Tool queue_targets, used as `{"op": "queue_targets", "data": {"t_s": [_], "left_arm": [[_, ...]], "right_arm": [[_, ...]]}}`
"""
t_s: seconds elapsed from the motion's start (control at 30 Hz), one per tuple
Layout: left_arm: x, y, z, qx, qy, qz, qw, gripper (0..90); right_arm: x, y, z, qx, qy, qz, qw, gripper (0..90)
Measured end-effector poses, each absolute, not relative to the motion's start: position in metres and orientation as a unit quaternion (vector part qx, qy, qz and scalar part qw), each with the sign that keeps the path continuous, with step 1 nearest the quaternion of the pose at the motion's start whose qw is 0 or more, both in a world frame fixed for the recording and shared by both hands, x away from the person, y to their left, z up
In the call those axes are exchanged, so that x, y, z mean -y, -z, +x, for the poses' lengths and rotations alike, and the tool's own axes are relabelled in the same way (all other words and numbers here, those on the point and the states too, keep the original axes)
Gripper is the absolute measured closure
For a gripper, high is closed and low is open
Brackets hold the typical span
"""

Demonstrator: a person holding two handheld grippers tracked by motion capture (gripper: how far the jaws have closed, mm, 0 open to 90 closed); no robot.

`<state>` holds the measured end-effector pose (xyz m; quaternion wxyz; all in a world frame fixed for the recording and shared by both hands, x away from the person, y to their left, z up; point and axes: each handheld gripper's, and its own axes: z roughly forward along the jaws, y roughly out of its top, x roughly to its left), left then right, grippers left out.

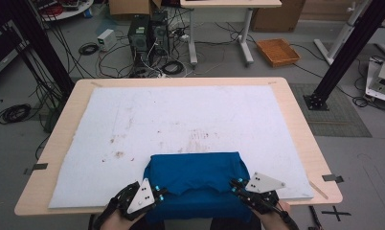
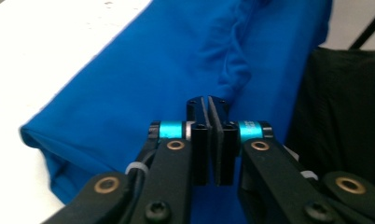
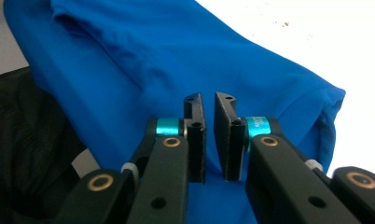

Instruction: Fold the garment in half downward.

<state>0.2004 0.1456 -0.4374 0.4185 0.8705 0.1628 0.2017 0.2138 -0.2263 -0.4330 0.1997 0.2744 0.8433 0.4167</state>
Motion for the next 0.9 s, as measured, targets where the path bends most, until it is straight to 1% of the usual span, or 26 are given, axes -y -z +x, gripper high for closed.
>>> {"op": "queue_targets", "data": {"t_s": [0.03, 0.13, 0.23, 0.27, 0.33, 0.4, 0.5, 0.57, 0.63, 0.73, 0.8, 0.83, 0.9], "left_arm": [[-0.146, 0.436, 0.201, -0.165, -0.201, 0.868, 0.422, 79.7], [-0.148, 0.433, 0.206, -0.176, -0.199, 0.858, 0.44, 74.8], [-0.147, 0.431, 0.213, -0.198, -0.216, 0.852, 0.434, 71.6], [-0.149, 0.43, 0.219, -0.212, -0.223, 0.846, 0.436, 69.2], [-0.154, 0.428, 0.232, -0.246, -0.231, 0.828, 0.447, 67.8], [-0.16, 0.426, 0.248, -0.284, -0.242, 0.815, 0.444, 62.7], [-0.17, 0.427, 0.274, -0.34, -0.238, 0.792, 0.447, 60.6], [-0.175, 0.429, 0.29, -0.37, -0.219, 0.781, 0.453, 59.1], [-0.178, 0.433, 0.302, -0.397, -0.197, 0.77, 0.458, 56.7], [-0.178, 0.44, 0.311, -0.418, -0.174, 0.773, 0.445, 55.5], [-0.178, 0.444, 0.312, -0.431, -0.163, 0.773, 0.436, 55.3], [-0.178, 0.447, 0.313, -0.439, -0.157, 0.771, 0.433, 54.8], [-0.178, 0.45, 0.313, -0.444, -0.144, 0.774, 0.428, 55.2]], "right_arm": [[0.227, 0.432, 0.213, -0.843, -0.417, 0.274, 0.202, 81.5], [0.229, 0.429, 0.216, -0.834, -0.428, 0.286, 0.199, 78.9], [0.227, 0.429, 0.221, -0.833, -0.426, 0.289, 0.202, 74.2], [0.226, 0.429, 0.224, -0.83, -0.426, 0.296, 0.205, 72.2], [0.229, 0.426, 0.234, -0.817, -0.431, 0.318, 0.214, 69.7], [0.236, 0.422, 0.251, -0.797, -0.443, 0.353, 0.209, 66.6], [0.245, 0.419, 0.282, -0.773, -0.44, 0.406, 0.209, 61.6], [0.248, 0.421, 0.3, -0.764, -0.432, 0.436, 0.2, 57.7], [0.25, 0.426, 0.314, -0.757, -0.428, 0.462, 0.173, 54.6], [0.249, 0.437, 0.326, -0.758, -0.415, 0.484, 0.136, 51.9], [0.248, 0.444, 0.328, -0.765, -0.402, 0.49, 0.115, 52.3], [0.247, 0.446, 0.329, -0.769, -0.398, 0.488, 0.109, 54.4], [0.247, 0.448, 0.329, -0.773, -0.398, 0.482, 0.103, 63.1]]}}
